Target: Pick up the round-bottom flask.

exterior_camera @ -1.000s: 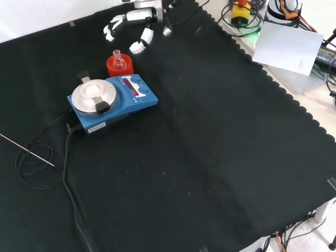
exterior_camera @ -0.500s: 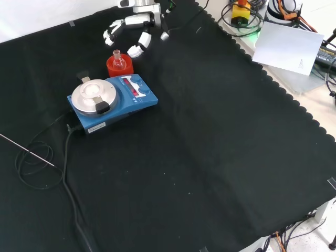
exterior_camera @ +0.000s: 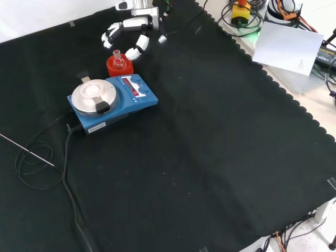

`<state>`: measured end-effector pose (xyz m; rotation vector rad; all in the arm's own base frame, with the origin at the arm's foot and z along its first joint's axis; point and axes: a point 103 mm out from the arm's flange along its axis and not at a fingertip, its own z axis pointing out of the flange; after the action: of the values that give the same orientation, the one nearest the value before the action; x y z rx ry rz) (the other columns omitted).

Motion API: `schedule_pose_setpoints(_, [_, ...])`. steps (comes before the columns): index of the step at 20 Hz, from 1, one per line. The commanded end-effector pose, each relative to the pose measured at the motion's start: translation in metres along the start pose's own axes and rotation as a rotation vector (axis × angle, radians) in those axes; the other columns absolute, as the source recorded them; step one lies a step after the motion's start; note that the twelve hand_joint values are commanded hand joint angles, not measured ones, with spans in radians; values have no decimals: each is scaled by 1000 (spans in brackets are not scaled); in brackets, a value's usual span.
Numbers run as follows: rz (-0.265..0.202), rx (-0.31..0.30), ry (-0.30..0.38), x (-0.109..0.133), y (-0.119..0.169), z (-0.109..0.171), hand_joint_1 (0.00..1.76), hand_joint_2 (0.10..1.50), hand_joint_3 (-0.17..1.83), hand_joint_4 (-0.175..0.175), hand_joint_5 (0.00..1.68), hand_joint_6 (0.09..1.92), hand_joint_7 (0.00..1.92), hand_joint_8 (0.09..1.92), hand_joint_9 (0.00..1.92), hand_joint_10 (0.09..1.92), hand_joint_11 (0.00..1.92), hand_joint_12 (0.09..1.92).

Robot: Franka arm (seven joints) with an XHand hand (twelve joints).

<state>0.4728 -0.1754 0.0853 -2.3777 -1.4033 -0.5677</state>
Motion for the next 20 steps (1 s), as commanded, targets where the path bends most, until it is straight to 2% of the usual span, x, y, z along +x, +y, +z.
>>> schedule_pose_setpoints(1, [-9,-10,5,-4,5,3,919,565,623,-66,630,200,198,643,406,726,0,1380])
schedule_pose_setpoints(5, [-16,-20,-2,-4,9,2,943,577,626,-67,576,496,215,643,431,712,16,1394])
schedule_pose_setpoints(7, [-17,-24,-7,-4,11,3,952,580,632,-67,572,568,222,648,439,714,24,1396])
schedule_pose_setpoints(20, [-25,-35,-19,-3,19,7,986,588,662,-70,616,681,257,660,469,717,64,1397])
